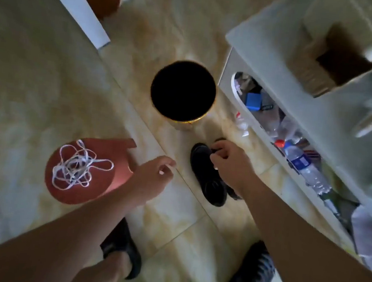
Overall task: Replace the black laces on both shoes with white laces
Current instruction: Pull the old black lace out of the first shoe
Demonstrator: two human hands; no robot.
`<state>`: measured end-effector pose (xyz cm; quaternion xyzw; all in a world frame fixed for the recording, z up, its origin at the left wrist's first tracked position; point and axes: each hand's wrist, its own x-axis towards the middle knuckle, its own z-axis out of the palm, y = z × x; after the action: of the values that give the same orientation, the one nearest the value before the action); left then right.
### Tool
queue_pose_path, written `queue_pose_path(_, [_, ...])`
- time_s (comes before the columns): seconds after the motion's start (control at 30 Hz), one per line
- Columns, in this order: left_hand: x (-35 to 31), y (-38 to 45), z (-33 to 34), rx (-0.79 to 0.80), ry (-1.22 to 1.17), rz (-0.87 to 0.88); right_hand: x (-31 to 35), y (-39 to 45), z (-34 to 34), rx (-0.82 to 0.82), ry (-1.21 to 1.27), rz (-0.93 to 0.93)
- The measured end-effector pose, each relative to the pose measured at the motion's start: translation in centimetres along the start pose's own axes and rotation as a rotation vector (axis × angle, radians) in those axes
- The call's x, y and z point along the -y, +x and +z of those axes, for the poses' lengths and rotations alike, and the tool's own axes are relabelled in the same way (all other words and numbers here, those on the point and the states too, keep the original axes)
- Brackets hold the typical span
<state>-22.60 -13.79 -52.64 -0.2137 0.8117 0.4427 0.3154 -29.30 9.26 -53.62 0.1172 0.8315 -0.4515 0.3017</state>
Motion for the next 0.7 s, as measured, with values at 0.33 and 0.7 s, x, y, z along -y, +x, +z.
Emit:
queue_pose_path(0.33, [-0.4, 12.7, 9.5, -0.045, 0.164, 0.260, -8.6, 11.9, 1.7, 0.048, -0.308, -0.284])
queue_pose_path(0.7, [-1.6, 13.2, 8.0, -0.014, 0.269, 0.381, -8.0, 11.4, -1.5, -0.074, -0.302, -0.345])
